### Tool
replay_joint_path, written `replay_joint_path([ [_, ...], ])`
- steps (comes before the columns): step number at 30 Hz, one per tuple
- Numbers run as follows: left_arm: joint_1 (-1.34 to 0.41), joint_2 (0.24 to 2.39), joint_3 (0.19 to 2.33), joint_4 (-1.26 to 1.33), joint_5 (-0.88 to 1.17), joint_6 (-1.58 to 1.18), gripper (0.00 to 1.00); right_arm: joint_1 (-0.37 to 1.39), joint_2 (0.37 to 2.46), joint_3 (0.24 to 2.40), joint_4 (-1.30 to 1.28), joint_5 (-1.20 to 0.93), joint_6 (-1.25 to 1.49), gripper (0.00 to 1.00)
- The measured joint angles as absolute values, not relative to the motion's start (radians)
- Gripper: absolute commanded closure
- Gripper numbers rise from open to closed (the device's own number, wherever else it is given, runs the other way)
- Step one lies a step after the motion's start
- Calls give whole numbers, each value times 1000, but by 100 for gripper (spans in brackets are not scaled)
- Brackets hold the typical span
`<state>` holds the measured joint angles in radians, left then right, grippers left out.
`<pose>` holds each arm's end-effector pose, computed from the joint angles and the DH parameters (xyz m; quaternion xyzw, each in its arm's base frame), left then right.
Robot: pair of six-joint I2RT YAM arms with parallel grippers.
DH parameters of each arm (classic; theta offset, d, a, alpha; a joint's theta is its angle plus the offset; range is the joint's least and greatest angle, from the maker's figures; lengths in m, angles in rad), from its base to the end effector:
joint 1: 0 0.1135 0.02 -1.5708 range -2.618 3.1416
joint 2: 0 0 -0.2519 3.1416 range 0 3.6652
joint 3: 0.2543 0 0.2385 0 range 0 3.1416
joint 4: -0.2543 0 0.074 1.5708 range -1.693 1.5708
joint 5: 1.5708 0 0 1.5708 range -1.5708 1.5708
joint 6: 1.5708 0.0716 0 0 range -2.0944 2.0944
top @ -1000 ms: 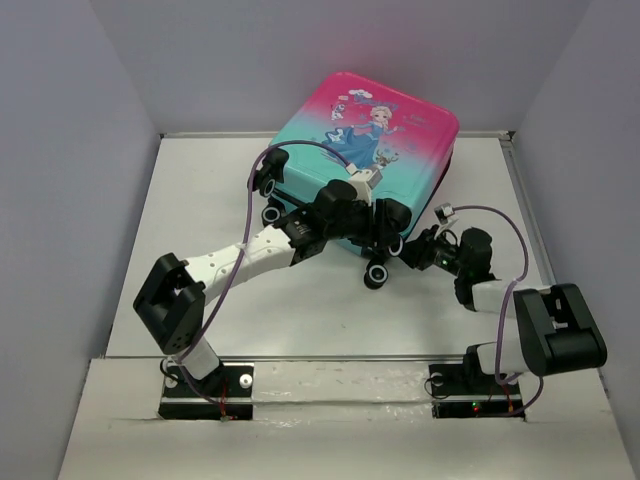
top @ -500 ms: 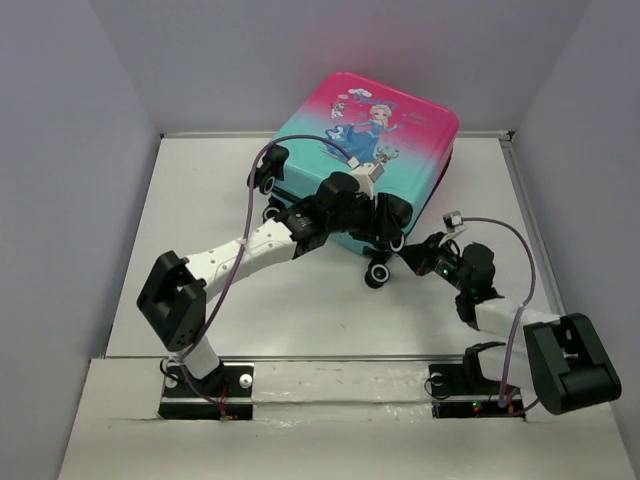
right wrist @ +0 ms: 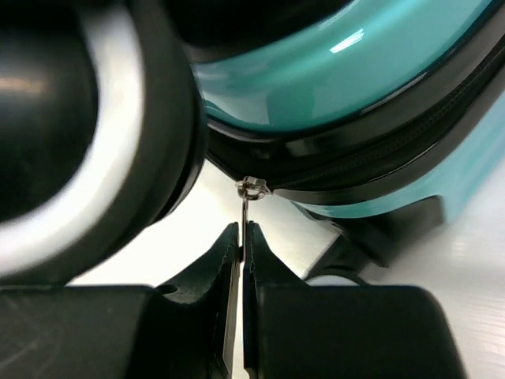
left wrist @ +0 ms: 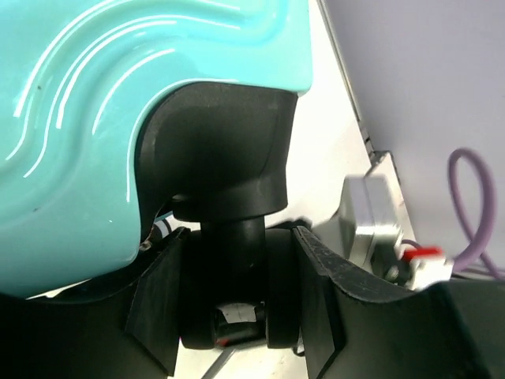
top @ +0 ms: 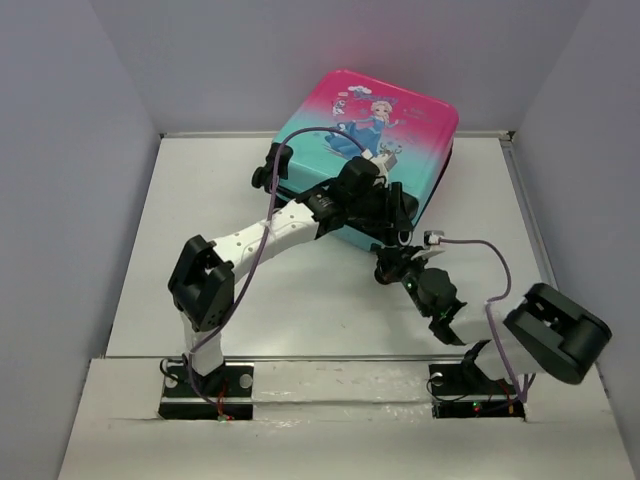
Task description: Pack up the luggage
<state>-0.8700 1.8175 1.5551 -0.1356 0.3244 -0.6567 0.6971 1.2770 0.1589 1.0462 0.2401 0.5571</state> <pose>0.2732 -0.3593 0.3009 0.1764 0.8078 -0.4747 0.3016 0.1989 0.1443 0.1630 0.0306 0.7307 0.3259 0.5991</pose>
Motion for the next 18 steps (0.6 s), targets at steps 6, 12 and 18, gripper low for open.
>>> replay_joint_path([
  [6, -904, 1909, 1729, -261, 269, -689, 71, 890, 1605, 279, 1316, 626, 636, 93],
  [12, -931, 1934, 1784, -277, 233, -637, 1, 933, 1592, 249, 1331, 752, 682, 93],
  [18, -890, 1691, 1575, -155, 181, -501, 1, 986, 1360, 212, 1114, 747, 697, 93],
])
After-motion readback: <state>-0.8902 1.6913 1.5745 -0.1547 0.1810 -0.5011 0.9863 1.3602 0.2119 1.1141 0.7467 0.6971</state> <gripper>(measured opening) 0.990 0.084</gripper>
